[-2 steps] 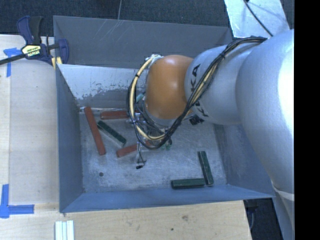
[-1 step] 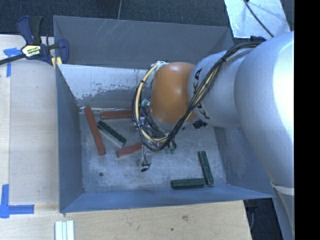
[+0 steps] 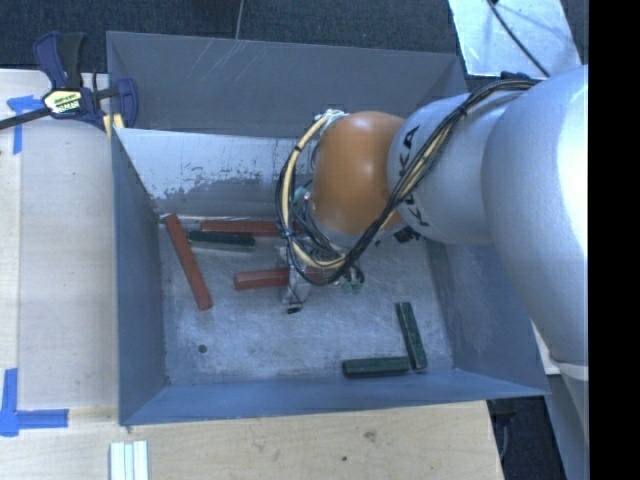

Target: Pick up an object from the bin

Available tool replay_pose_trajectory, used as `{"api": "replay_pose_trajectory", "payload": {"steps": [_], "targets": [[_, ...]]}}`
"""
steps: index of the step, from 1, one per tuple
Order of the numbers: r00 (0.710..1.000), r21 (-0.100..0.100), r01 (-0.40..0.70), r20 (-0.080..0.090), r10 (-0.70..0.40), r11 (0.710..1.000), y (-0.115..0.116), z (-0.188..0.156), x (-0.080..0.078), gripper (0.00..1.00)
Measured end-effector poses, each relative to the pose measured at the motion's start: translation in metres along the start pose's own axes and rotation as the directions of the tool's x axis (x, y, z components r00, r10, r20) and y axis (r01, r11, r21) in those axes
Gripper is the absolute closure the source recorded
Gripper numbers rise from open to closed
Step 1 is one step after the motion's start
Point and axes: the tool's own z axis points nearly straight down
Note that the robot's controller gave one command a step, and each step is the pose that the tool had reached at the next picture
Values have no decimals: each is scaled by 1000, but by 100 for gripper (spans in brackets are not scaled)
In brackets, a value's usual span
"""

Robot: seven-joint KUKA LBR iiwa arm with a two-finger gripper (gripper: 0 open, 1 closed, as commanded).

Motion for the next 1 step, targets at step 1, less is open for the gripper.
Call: {"api": "replay_pose_trajectory", "payload": {"steps": [1], "targets": [[1000, 0, 0, 0, 0, 1000, 0, 0, 0, 100]]}}
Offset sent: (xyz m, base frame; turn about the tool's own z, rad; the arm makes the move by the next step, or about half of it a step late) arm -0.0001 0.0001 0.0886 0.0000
